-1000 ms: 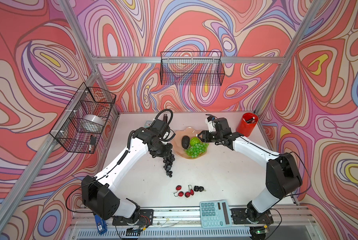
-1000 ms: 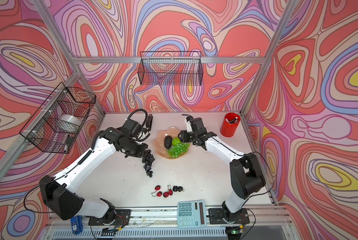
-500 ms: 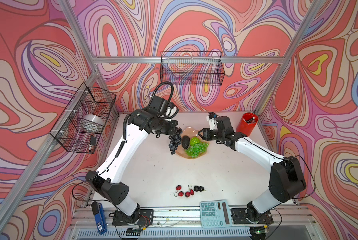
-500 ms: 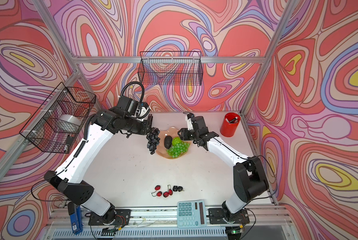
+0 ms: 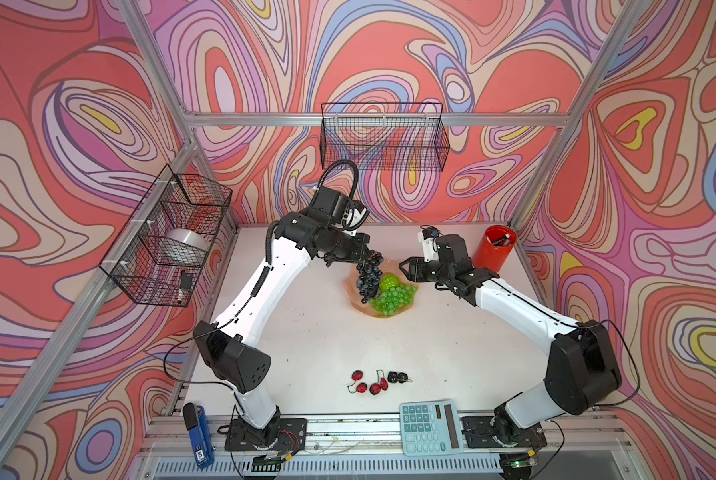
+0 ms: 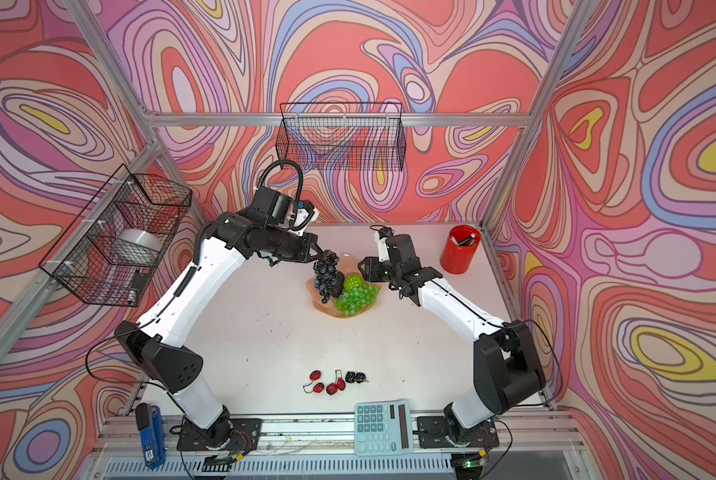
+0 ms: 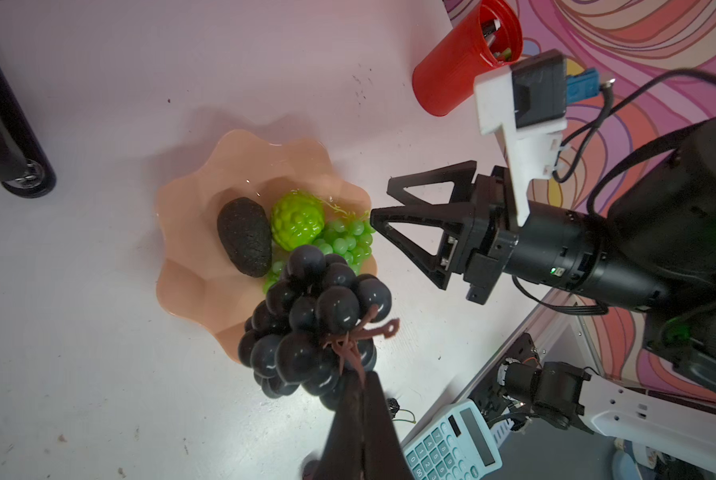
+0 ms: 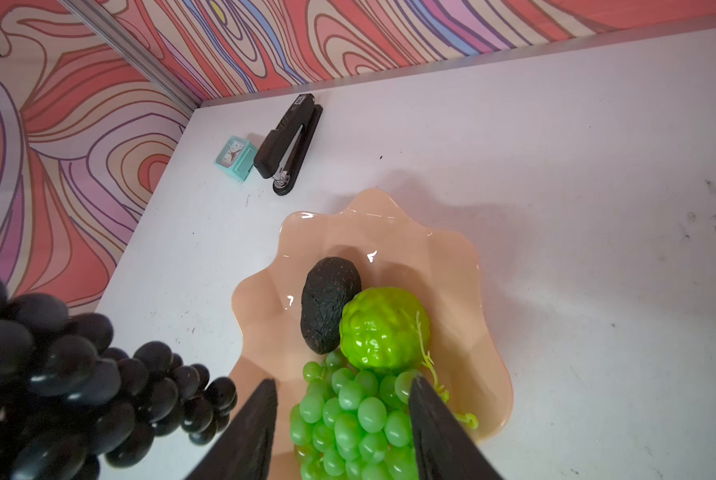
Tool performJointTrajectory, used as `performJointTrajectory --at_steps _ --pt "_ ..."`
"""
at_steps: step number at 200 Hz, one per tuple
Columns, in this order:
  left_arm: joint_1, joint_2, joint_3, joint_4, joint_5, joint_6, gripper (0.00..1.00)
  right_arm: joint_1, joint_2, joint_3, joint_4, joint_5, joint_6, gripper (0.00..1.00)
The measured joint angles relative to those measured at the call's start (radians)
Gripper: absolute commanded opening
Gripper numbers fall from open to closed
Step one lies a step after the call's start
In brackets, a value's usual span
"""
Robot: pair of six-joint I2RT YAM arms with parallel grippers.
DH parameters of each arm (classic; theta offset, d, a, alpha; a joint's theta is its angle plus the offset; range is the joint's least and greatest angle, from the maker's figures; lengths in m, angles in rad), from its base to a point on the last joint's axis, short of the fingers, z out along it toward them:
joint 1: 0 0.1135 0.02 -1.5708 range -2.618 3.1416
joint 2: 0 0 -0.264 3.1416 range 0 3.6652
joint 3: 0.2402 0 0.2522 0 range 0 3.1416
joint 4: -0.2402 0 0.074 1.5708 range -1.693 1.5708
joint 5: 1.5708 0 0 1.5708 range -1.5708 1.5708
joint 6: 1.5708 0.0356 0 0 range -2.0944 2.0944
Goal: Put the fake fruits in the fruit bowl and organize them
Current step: 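Lift the dark grapes with the left gripper and carry them over the bowl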
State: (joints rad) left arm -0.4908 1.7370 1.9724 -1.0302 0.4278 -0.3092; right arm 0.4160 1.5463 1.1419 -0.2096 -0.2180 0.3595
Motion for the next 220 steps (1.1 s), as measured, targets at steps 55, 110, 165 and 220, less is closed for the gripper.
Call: performJointTrajectory --at_steps 55,110,165,220 --pt "0.0 0.004 -0.139 0.093 0.08 -0.048 0.0 0.0 0.0 0.0 -0.006 0.006 -0.008 0.54" --pt "0.0 0.004 -0.249 0.159 0.119 -0.09 0.0 0.0 0.0 -0.002 -0.014 0.005 -0.011 0.54" --pt "0.0 0.003 -0.251 0.183 0.121 -0.107 0.0 0.0 0.0 -0.017 -0.013 0.005 -0.01 0.54" --pt "0.0 0.003 -0.28 0.188 0.041 -0.105 0.0 0.0 0.0 -0.017 -0.014 0.005 -0.011 0.54"
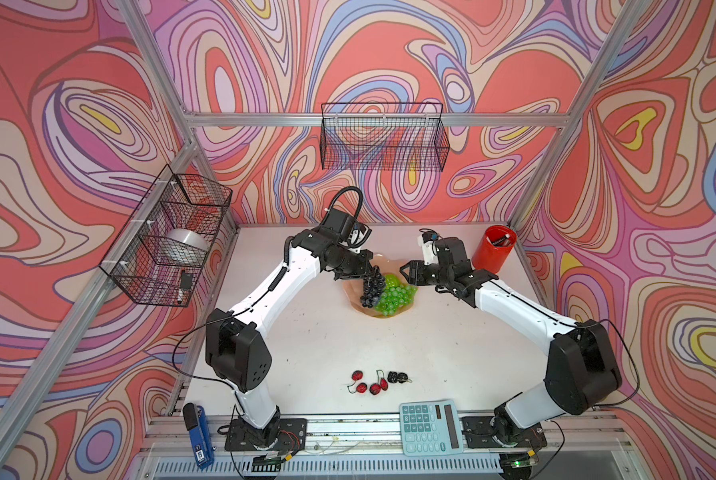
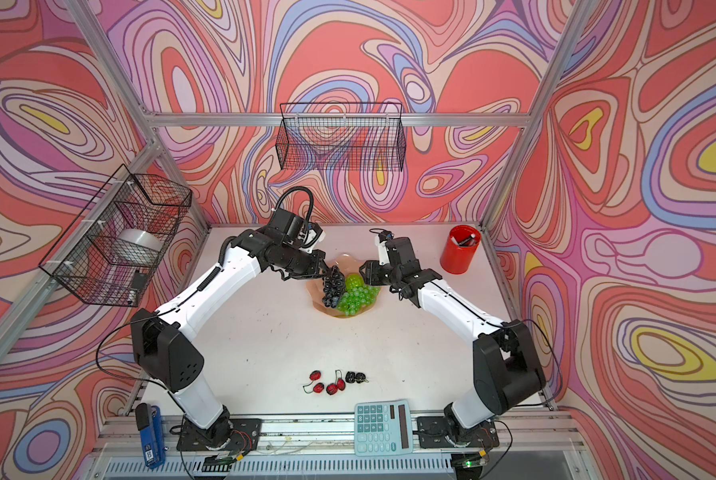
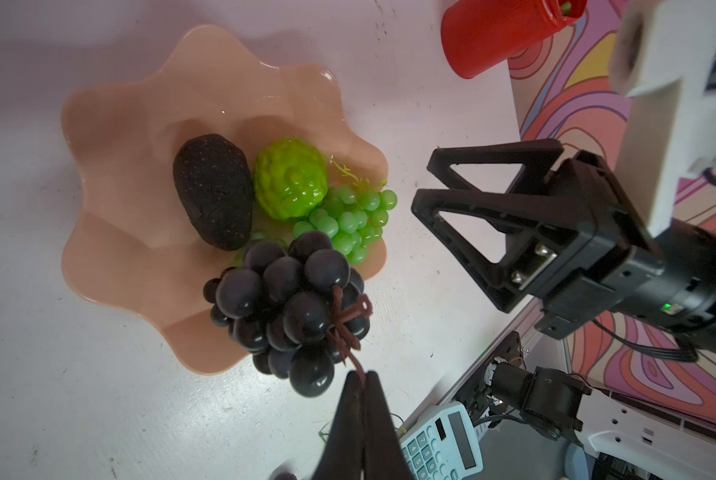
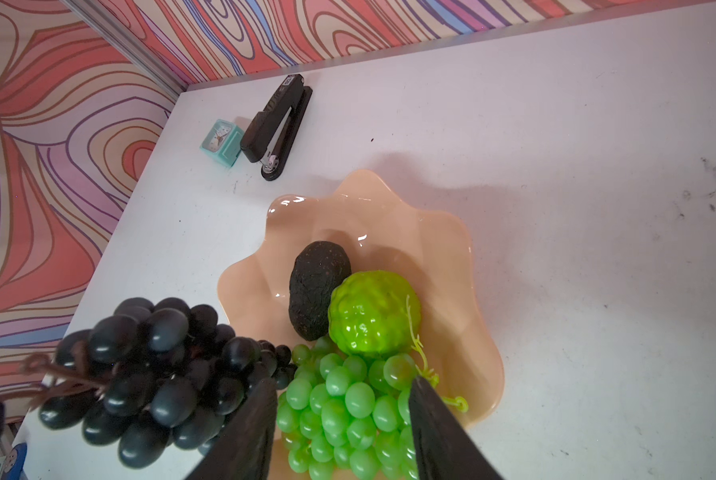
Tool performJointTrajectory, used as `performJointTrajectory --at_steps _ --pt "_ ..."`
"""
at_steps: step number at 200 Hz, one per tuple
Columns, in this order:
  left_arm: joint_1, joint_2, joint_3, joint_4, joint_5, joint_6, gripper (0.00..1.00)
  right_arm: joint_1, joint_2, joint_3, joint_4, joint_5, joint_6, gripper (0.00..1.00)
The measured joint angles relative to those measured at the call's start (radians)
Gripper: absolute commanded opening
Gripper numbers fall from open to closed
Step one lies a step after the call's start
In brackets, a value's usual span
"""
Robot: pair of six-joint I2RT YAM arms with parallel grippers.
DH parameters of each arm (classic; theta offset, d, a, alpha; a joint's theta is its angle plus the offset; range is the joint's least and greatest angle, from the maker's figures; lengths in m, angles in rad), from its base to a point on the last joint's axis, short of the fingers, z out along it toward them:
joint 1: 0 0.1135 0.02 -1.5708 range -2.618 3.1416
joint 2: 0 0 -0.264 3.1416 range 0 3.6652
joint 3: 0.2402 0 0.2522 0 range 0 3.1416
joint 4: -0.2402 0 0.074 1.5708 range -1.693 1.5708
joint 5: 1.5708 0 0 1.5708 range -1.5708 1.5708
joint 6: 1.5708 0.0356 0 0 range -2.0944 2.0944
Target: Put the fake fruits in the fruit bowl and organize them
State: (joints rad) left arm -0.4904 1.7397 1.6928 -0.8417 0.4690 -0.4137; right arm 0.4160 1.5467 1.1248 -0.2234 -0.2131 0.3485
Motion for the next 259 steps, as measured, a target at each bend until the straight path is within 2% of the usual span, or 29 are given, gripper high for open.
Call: performJointTrajectory --at_steps 64,107,148,185,259 --pt "0.036 0.01 0.0 -0.009 -0.087 0.037 0.0 0.0 0.023 0.0 0.0 0.0 -0.013 0.54" --pt "0.068 0.09 0.007 -0.018 -0.103 0.062 0.0 0.0 0.038 0.001 -0.001 -0.001 -0.021 0.54" --pt "0.078 0.163 0.092 -0.067 -0.137 0.093 0.0 0.0 0.038 0.001 -0.001 -0.003 -0.023 0.54" --pt "0.086 0.171 0.143 -0.099 -0.159 0.121 0.0 0.0 0.037 0.001 0.0 -0.006 -0.023 0.54" --pt "0.099 0.173 0.178 -0.167 -0.205 0.169 0.0 0.011 0.078 0.005 0.061 -0.104 -0.026 0.48"
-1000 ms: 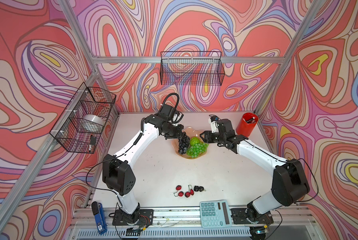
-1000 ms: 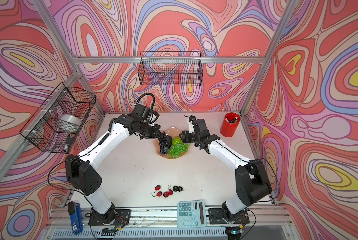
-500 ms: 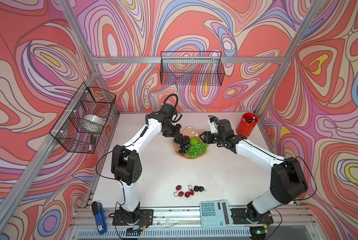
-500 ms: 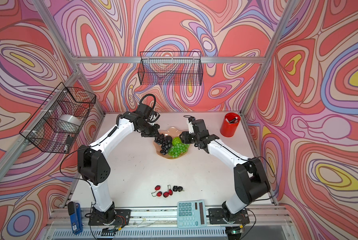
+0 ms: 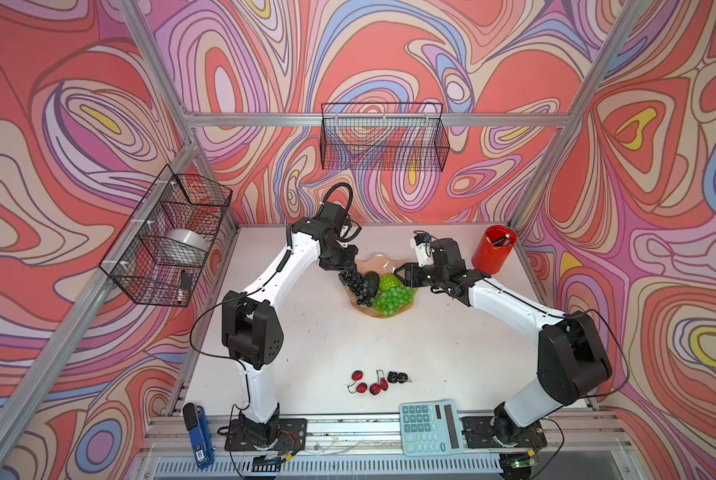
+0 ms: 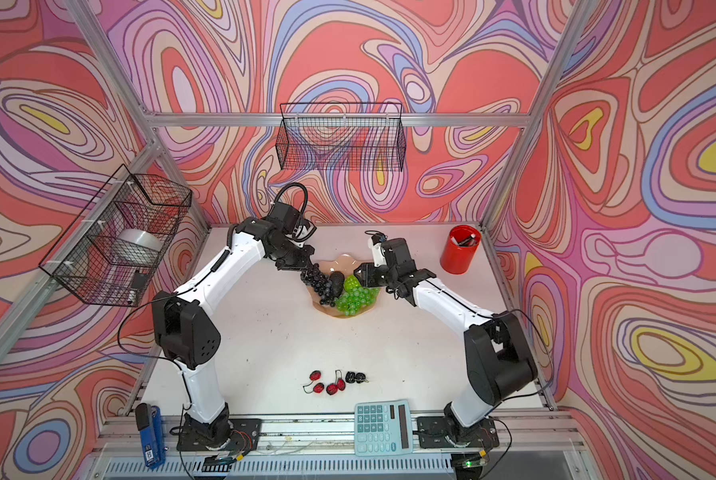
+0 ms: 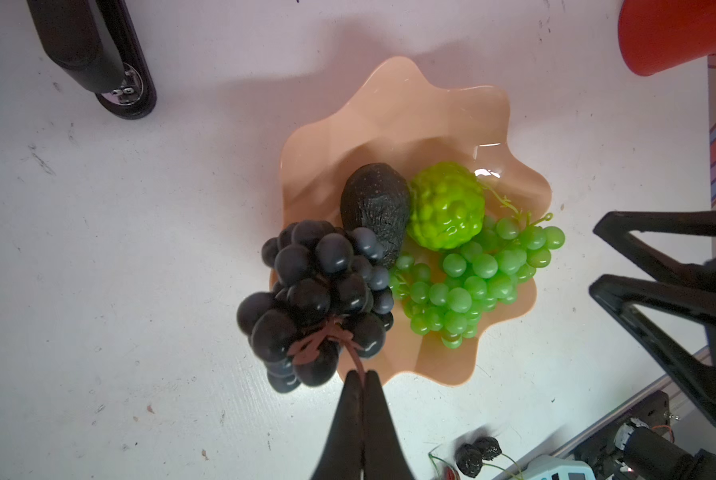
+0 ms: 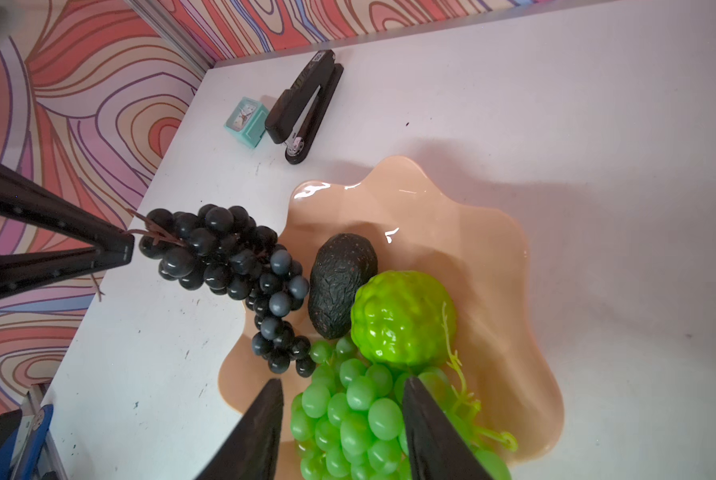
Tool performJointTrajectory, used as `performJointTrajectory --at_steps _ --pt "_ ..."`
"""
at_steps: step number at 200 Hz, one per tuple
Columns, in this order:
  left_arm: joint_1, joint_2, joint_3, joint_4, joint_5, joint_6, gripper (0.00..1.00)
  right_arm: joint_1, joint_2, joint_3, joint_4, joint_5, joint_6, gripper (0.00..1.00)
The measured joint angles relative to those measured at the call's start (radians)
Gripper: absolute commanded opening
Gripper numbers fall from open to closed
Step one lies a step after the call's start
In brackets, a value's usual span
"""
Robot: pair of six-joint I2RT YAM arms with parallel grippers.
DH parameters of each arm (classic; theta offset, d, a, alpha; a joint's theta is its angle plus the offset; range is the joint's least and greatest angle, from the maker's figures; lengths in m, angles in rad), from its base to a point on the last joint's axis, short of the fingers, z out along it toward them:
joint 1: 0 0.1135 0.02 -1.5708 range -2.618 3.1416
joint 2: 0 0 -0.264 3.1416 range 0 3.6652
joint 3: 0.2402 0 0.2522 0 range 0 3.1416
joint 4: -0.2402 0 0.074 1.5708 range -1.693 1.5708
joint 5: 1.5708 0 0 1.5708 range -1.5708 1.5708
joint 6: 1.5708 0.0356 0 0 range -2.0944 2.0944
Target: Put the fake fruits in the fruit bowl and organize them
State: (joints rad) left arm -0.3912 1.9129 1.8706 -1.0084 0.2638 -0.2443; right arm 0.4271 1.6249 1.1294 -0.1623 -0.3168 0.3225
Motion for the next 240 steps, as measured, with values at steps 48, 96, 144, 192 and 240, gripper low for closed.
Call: performJointTrajectory --at_steps 48,96,144,192,240 --pt "0.0 0.059 0.087 -0.026 -0.011 0.025 0.0 0.06 0.158 0.056 0.044 -0.049 0.0 0.46" --pt "0.0 0.106 0.177 -0.068 -0.019 0.047 0.0 0.113 0.265 0.117 0.075 -0.068 0.001 0.45" --pt "0.0 0.127 0.192 -0.075 -0.02 0.049 0.0 0.129 0.266 0.124 0.091 -0.069 0.004 0.44" --pt "0.0 0.098 0.166 -0.09 0.013 0.037 0.0 0.129 0.182 0.087 0.079 -0.005 -0.001 0.43" --pt "-0.003 -0.024 0.129 -0.103 0.132 0.004 0.0 0.11 0.048 0.045 0.091 0.082 -0.015 0.4"
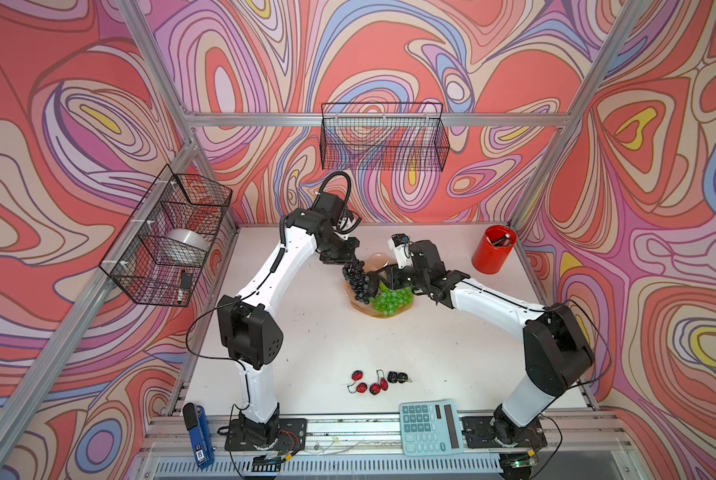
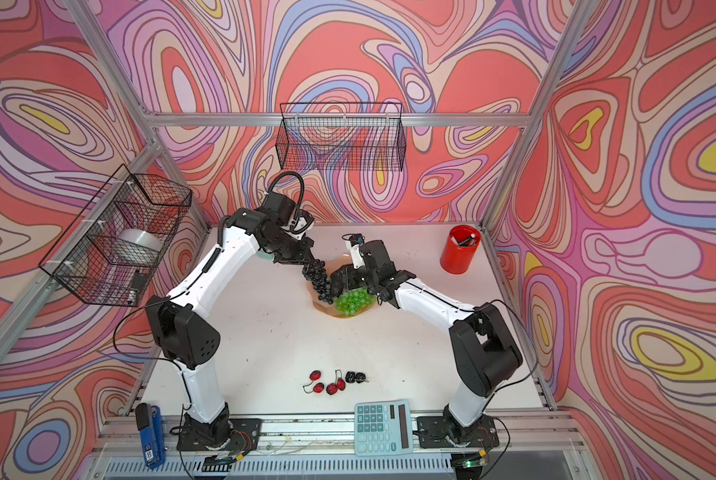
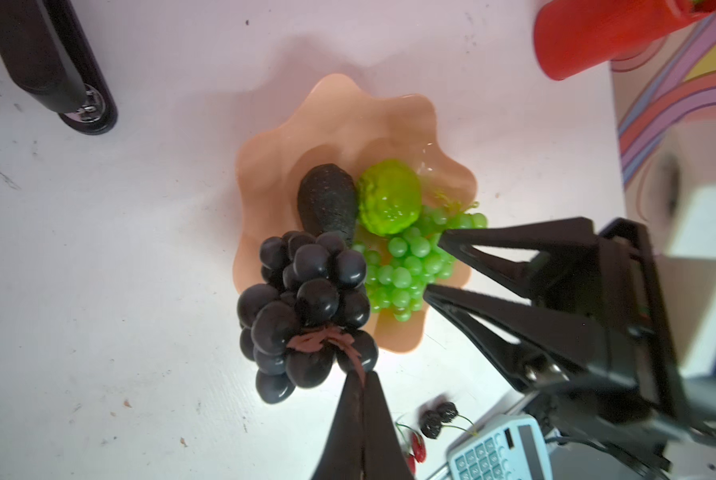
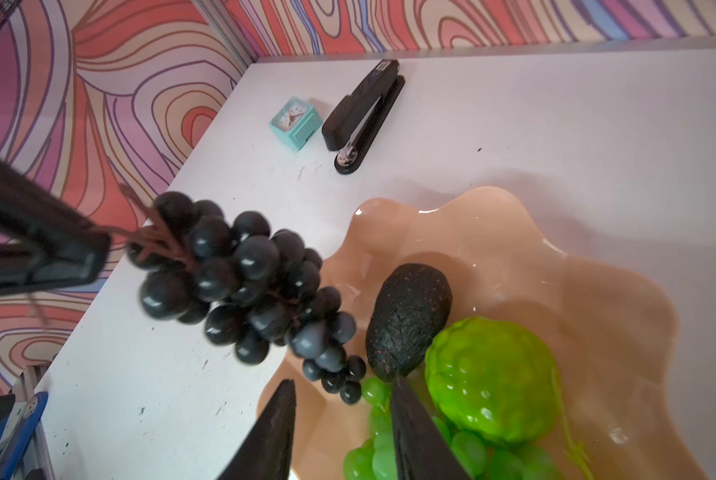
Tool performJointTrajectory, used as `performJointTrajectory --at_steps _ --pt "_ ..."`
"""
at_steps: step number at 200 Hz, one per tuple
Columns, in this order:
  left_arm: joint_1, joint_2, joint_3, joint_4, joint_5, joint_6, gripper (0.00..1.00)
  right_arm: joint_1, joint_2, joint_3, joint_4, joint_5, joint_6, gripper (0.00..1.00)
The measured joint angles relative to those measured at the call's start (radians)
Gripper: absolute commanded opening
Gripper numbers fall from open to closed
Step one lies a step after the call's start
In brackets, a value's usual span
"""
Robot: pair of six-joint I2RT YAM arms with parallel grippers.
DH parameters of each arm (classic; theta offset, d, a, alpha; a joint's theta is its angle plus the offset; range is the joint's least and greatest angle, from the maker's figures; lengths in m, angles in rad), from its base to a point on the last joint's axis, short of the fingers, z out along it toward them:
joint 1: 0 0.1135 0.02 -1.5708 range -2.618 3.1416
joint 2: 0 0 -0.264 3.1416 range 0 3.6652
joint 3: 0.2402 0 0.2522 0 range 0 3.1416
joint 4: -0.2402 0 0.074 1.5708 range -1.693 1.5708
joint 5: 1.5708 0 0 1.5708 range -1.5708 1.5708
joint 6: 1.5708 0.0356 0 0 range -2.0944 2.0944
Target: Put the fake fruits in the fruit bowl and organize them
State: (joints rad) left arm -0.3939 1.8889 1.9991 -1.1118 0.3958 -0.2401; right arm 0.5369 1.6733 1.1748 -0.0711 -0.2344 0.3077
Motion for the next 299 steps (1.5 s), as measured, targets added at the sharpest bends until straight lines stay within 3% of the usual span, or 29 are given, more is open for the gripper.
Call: performJointTrajectory --at_steps 48,136,215,299 --pt "-0.063 -0.047 0.0 -0.029 0.065 -0.011 0.0 -0.08 -0.018 -0.051 0.007 0.023 0.006 0.4" --pt "-0.122 -0.048 -0.009 -0.064 0.116 -0.026 0.0 -0.077 -0.022 -0.121 0.019 0.021 0.019 0.39" --pt "-0.116 -0.028 -0.07 -0.04 0.047 -0.02 0.0 -0.077 -0.044 -0.125 0.013 0.021 0.019 0.39" --pt "-0.05 0.003 -0.148 0.077 0.024 -0.018 0.0 -0.077 -0.048 -0.127 0.004 0.021 0.019 0.4"
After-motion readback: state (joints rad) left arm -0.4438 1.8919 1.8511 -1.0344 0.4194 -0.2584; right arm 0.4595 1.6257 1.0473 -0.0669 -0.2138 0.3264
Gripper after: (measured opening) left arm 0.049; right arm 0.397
